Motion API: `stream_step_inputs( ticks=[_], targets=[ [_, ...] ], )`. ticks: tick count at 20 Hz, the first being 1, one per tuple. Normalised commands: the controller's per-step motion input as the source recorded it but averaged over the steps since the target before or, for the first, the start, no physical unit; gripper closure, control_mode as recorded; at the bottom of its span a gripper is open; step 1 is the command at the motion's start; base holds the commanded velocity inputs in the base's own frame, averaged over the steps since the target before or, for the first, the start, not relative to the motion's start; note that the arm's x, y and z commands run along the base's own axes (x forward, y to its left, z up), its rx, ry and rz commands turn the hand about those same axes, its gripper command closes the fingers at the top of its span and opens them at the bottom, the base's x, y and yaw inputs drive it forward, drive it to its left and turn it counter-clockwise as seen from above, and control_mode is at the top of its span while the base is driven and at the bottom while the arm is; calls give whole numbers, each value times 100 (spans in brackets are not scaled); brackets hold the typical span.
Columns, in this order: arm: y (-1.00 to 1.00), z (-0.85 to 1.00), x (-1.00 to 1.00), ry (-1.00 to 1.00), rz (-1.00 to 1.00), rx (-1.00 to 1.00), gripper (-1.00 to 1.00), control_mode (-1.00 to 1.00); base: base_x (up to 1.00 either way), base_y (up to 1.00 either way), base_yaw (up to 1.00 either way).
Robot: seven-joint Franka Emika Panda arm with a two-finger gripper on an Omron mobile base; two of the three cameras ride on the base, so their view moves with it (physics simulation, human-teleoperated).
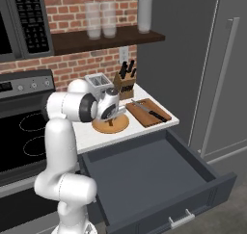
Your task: Pick up the knife from the drawer and place it on the cutting board. Then place the meat from the plate to the cutting board.
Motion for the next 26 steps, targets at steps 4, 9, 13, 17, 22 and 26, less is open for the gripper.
stream_step_inputs(
  ticks=[4,9,13,17,22,26],
  targets=[
    [-25,50,-14,-13,0,0,100,-100,0,0,0],
    [-46,52,0,-1,-5,0,100,-100,0,0,0],
    [-38,54,1,0,-2,0,100,-100,0,0,0],
    [-45,45,11,1,-1,0,100,-100,0,0,0],
    [-54,10,22,0,0,0,100,-100,0,0,0],
    [-48,-1,27,0,0,0,100,-100,0,0,0]
  ],
)
